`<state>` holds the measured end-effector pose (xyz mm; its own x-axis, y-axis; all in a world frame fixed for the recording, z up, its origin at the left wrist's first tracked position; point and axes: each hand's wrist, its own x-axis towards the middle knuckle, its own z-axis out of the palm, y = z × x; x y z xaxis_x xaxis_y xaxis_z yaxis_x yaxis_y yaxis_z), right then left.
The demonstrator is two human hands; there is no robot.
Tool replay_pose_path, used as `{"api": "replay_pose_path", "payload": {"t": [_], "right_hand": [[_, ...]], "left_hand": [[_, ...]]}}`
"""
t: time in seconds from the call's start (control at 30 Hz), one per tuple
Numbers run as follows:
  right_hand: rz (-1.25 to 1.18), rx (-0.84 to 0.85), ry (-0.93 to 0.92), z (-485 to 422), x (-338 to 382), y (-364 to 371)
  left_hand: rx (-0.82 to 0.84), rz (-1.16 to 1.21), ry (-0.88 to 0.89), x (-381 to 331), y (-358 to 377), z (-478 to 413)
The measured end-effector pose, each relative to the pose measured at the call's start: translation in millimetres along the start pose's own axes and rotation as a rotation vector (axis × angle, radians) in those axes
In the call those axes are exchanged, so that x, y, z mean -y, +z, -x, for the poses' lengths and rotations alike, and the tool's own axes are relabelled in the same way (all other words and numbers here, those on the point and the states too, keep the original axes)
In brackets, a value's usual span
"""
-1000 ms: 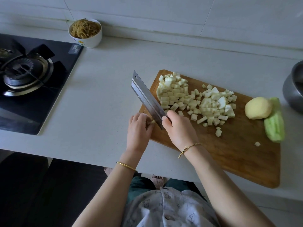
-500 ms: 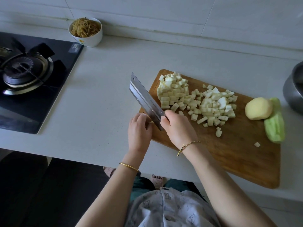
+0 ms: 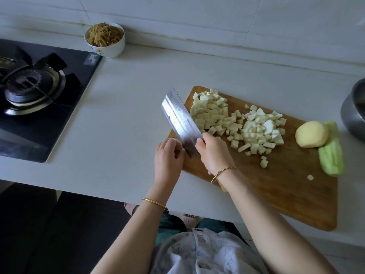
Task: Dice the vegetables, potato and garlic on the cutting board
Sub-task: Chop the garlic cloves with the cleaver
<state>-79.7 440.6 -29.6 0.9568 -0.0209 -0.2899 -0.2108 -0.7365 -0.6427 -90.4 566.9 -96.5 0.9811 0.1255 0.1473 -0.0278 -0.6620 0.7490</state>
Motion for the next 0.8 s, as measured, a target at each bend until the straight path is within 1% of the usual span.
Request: {"api": "replay_pose_path", "payload": {"t": [0.1,0.23,0.37,0.6,0.8], "right_hand": [[-0.066,-0.014,0.008,3,-3,1],[-0.134,-0.042,-0.013,9,-3,-1],[-0.09,-0.05,-0.041,14,-2,-4],[-0.105,-0.028,0.004,18,-2,0],[-0.057,-0.025,0.019,18,2,-1]], "left_hand": [[0.018,0.009,-0.025,2,0,-1],[0.027,0.079,-0.039,4,-3,-2],[0.031,0.107,-0.055,2,-6,-1],[0.04,0.05,-0.033,1,-7,-2],[0.043,0.041,-0.009,1,-7,-3]]}}
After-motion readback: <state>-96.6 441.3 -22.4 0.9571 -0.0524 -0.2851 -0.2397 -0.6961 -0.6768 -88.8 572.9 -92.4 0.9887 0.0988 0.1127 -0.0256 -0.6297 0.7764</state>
